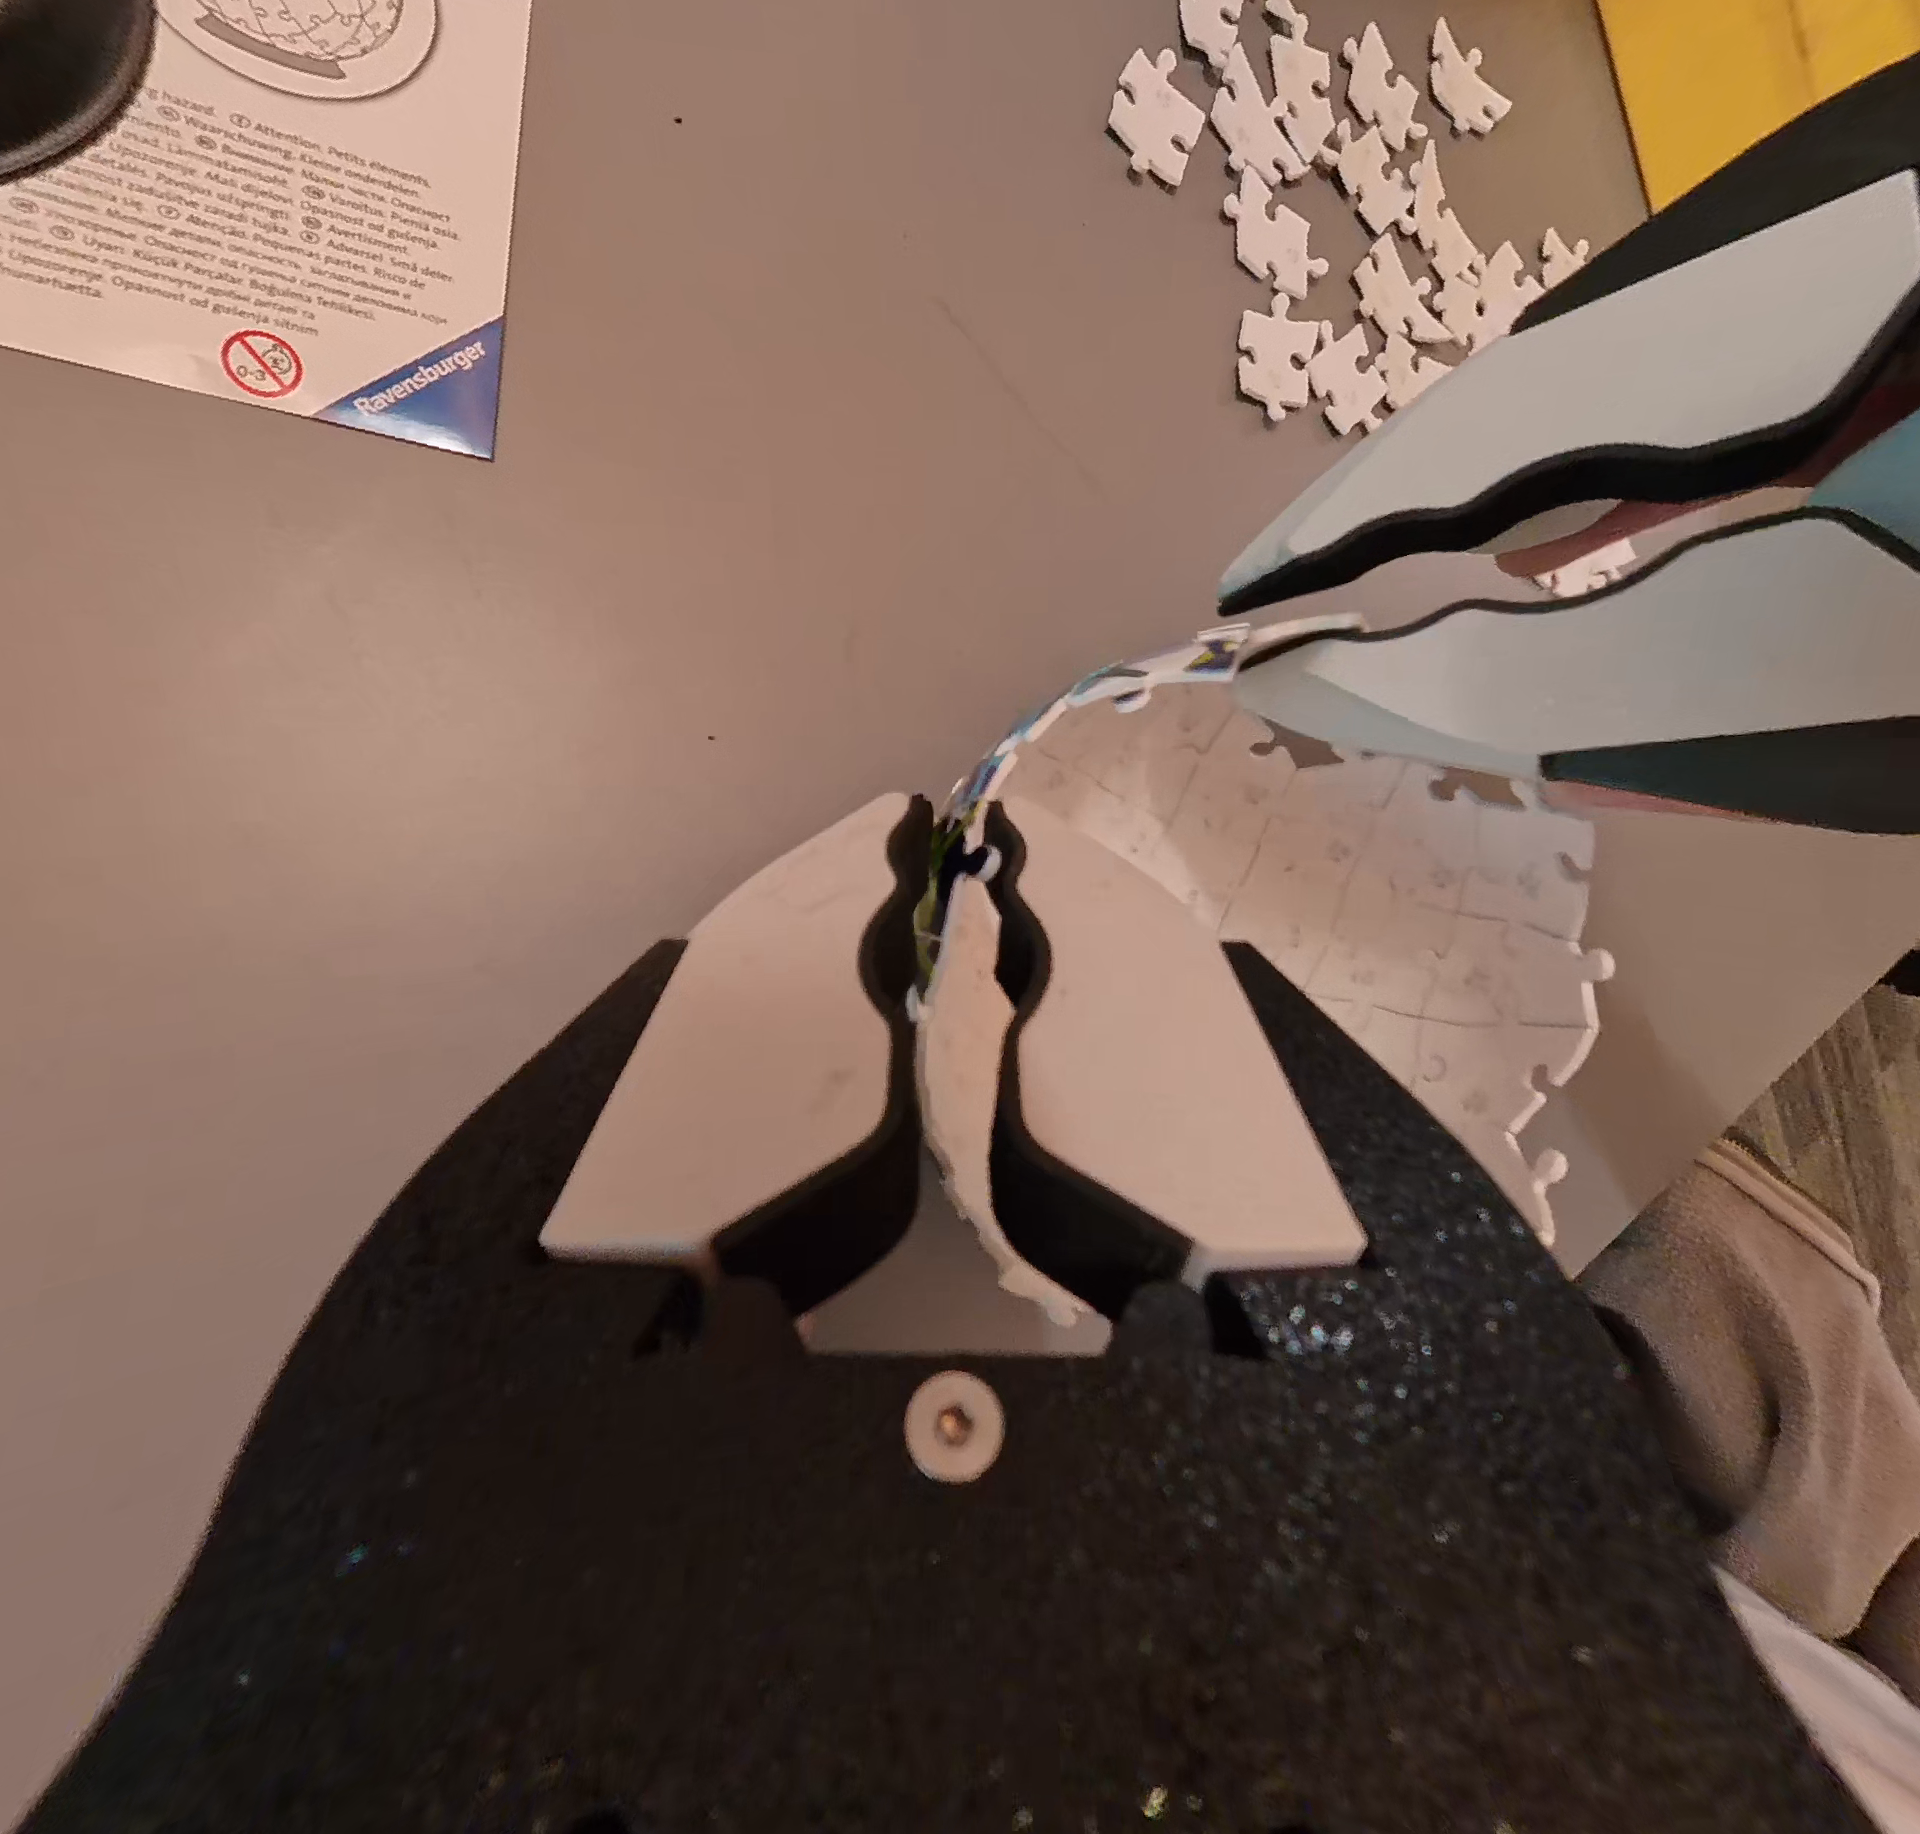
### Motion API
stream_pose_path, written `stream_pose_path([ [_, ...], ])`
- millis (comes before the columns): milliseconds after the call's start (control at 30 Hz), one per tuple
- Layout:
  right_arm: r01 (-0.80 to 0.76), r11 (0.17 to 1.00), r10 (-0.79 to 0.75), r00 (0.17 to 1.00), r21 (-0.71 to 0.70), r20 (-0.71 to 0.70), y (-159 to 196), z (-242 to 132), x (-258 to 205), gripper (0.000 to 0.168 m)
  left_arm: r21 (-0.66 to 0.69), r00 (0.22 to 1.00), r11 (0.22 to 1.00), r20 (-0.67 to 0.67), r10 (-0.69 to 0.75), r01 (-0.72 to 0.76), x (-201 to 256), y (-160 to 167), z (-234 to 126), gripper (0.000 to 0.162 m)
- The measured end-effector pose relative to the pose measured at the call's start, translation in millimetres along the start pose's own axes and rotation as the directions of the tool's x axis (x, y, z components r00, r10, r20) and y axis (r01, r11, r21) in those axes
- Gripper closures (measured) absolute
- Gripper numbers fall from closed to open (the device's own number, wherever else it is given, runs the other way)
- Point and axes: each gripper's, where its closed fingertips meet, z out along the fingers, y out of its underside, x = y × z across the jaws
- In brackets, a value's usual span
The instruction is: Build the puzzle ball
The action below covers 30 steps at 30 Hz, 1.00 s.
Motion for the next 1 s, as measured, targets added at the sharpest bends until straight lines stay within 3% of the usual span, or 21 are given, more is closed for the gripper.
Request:
stream_pose_path([
  [67, -0.011, 1.000, 0.011, 1.000, -0.004, 0.008, 0.1, 1.1, -1.7, 0.163, 0.003, 1.000, 1.000, 0.003, -0.008, 0.008, -0.1, 0.7, 0.1, 0.153],
  [433, -0.035, 0.999, 0.035, 0.999, -0.036, -0.014, 1.9, -0.9, -1.7, 0.164, 0.046, 0.999, 0.998, 0.023, -0.050, 0.049, 1.7, 0.1, 0.6, 0.153],
  [800, -0.148, 0.987, 0.148, 0.989, 0.068, -0.001, -6.4, -3.1, 3.8, 0.165, 0.080, 0.996, 0.993, 0.027, -0.085, 0.083, -0.2, -2.2, 1.8, 0.153],
  [1000, -0.098, 0.994, 0.099, 0.995, 0.050, -0.010, -2.0, -1.5, 5.7, 0.165, 0.081, 0.997, 0.994, 0.032, -0.077, 0.074, 1.7, -3.4, 3.3, 0.153],
])
